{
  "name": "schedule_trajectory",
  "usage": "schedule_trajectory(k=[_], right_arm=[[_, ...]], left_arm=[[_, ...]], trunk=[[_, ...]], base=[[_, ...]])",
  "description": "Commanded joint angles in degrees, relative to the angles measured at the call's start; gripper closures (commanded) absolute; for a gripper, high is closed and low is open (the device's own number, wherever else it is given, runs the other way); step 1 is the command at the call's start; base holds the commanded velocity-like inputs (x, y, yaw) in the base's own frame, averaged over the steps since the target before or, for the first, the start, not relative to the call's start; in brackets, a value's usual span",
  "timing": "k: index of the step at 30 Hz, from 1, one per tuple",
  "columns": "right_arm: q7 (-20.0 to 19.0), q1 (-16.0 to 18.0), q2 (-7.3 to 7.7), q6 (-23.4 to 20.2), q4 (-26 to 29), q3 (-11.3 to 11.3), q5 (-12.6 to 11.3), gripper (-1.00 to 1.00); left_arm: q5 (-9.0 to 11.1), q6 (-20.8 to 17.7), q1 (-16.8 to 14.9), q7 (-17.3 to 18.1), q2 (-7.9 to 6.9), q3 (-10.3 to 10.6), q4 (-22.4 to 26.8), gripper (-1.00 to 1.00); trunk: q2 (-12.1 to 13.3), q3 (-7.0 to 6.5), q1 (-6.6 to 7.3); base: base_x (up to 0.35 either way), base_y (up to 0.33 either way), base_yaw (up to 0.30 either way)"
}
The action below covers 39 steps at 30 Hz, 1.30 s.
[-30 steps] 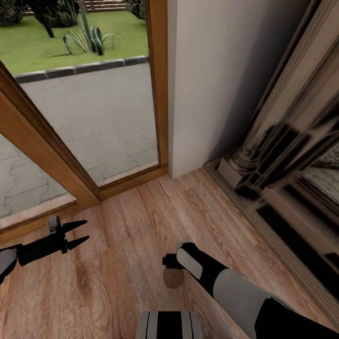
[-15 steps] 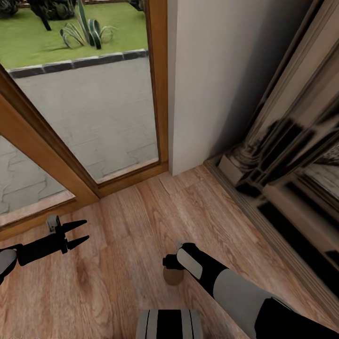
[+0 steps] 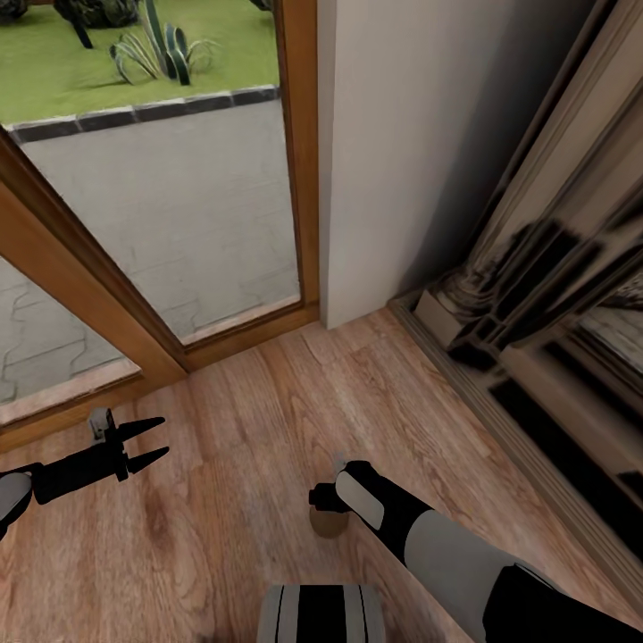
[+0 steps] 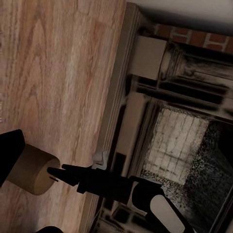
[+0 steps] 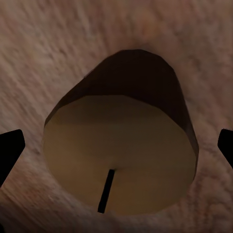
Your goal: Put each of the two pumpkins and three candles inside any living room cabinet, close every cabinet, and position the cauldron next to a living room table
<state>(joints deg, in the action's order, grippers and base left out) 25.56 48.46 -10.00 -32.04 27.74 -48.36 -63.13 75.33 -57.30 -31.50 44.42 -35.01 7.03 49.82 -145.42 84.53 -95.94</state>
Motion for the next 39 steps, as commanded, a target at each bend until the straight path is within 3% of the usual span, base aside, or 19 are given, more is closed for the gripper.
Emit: schedule_trajectory(k=[1, 4, 16, 20, 32, 39], right_arm=[[0.4, 0.1, 0.0, 0.0, 0.0, -0.2, -0.4, -1.0], [0.4, 0.1, 0.0, 0.0, 0.0, -0.2, -0.4, -1.0], [0.4, 0.1, 0.0, 0.0, 0.1, -0.2, -0.4, -1.0], [0.4, 0.1, 0.0, 0.2, 0.1, -0.2, -0.4, -1.0], [0.3, 0.1, 0.0, 0.3, 0.2, -0.2, -0.3, -1.0], [0.3, 0.1, 0.0, 0.3, 0.2, -0.2, -0.3, -1.0]], left_arm=[[0.2, -0.2, -0.1, 0.2, -0.06, 0.2, -0.1, -1.0], [0.2, -0.2, -0.1, 0.2, -0.06, 0.2, -0.1, -1.0], [0.2, -0.2, -0.1, 0.2, -0.06, 0.2, -0.1, -1.0], [0.2, -0.2, -0.1, 0.2, -0.06, 0.2, -0.1, -1.0], [0.2, -0.2, -0.1, 0.2, -0.06, 0.2, -0.1, -1.0], [0.2, -0.2, -0.1, 0.2, -0.06, 0.2, -0.1, -1.0]], trunk=[[0.0, 0.27, -0.01], [-0.1, 0.93, -0.09], [-0.1, 0.93, -0.09], [-0.1, 1.82, -0.19], [-0.1, 1.82, -0.19], [-0.2, 2.48, -0.27]], base=[[0.0, 0.0, 0.0], [0.0, 0.0, 0.0], [0.0, 0.0, 0.0], [0.0, 0.0, 0.0], [0.0, 0.0, 0.0], [0.0, 0.0, 0.0]])
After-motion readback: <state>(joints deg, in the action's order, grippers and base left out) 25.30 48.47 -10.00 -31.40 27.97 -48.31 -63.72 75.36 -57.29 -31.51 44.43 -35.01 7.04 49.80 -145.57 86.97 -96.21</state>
